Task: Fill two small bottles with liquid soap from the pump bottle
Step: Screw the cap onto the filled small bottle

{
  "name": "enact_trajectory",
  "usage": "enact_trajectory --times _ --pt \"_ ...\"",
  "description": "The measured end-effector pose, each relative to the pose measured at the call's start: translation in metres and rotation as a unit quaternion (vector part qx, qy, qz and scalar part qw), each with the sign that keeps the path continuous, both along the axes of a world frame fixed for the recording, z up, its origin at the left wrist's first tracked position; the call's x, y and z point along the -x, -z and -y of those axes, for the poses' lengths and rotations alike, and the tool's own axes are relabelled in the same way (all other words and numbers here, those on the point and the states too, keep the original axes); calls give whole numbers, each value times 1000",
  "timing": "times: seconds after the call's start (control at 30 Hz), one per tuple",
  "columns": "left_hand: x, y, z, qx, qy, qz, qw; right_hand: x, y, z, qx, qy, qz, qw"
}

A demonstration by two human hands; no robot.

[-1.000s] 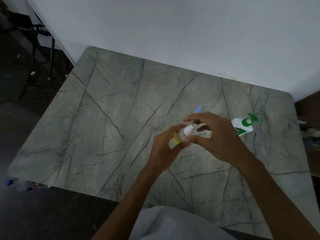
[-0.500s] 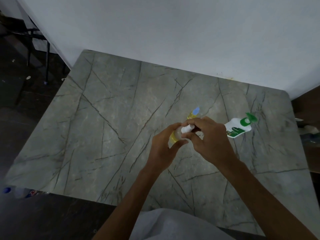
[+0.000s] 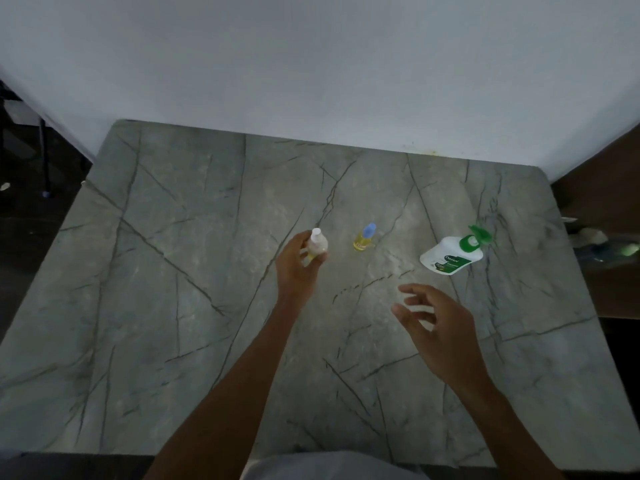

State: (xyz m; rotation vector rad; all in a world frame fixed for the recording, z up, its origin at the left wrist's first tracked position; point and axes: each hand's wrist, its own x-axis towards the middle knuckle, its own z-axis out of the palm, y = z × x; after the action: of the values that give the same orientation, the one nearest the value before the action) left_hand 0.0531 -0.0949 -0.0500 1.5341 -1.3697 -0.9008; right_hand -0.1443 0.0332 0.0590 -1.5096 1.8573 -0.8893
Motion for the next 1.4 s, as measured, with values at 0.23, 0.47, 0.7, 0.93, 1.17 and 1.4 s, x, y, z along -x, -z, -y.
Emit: enact_trajectory --times 0.23,0.47,0.7,0.93,1.17,1.4 --pt "11 22 33 -16 3 26 1000 21 22 -25 -54 49 6 997" --pt "13 42 42 -26 -9 38 999 44 33 -24 -75 69 10 995" --pt "16 56 44 -11 -19 43 999 94 48 15 -65 177 29 982" --pt "20 47 38 -38 -31 72 996 155 93 75 -94 196 58 974" --pt "1 27 -27 -99 -86 67 989 157 120 107 -109 135 77 982" --pt "13 16 -139 -152 -129 63 978 144 126 136 -112 72 85 987"
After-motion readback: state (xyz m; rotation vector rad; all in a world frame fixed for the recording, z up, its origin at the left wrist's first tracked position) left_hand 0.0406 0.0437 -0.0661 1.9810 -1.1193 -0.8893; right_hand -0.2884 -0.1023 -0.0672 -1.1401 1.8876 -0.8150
